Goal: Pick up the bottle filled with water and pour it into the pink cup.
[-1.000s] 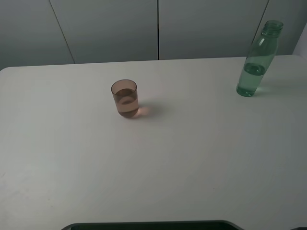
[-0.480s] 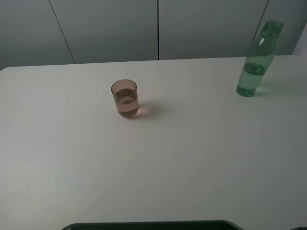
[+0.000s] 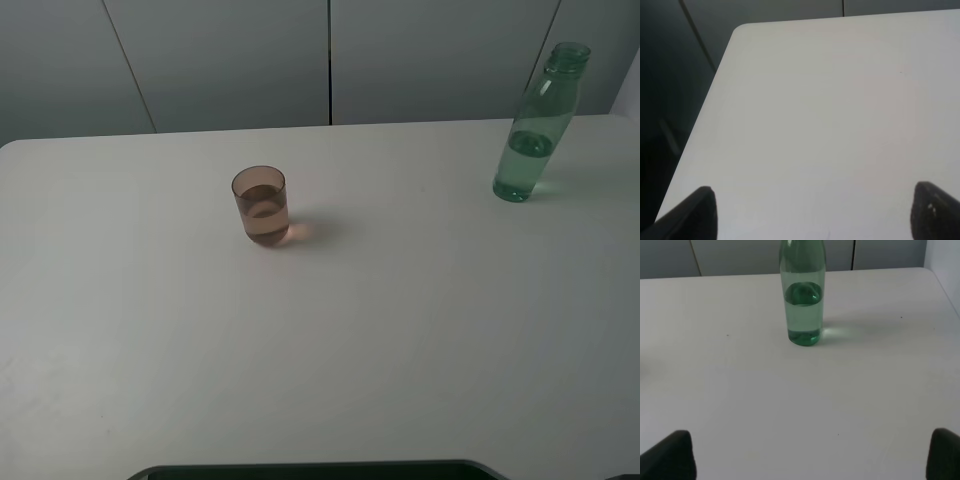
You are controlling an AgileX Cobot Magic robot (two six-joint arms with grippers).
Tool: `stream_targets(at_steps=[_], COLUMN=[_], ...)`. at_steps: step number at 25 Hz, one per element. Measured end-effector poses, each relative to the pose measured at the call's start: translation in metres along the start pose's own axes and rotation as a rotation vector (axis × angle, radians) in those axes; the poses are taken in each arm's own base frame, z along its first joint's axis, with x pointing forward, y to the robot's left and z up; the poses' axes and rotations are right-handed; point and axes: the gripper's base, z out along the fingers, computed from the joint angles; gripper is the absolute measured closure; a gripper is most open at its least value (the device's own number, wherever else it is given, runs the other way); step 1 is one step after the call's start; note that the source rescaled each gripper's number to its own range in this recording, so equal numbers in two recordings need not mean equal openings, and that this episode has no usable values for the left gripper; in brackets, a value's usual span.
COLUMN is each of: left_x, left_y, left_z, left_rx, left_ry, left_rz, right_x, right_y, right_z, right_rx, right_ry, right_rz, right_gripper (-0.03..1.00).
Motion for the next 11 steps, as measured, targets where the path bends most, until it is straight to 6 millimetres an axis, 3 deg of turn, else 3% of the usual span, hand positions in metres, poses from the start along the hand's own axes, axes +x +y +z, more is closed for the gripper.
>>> stream_targets(at_steps=[11], left_x=[0.0], left_y=[0.0], left_z=[0.0], left_rx=[0.0], left_ry=[0.0], left_rz=[0.0], right_x=[-0.0002], right_y=[0.0], right_z=[0.0], right_rx=[0.0], right_ry=[-0.002], right_rz=[0.0], right_gripper=[-0.03])
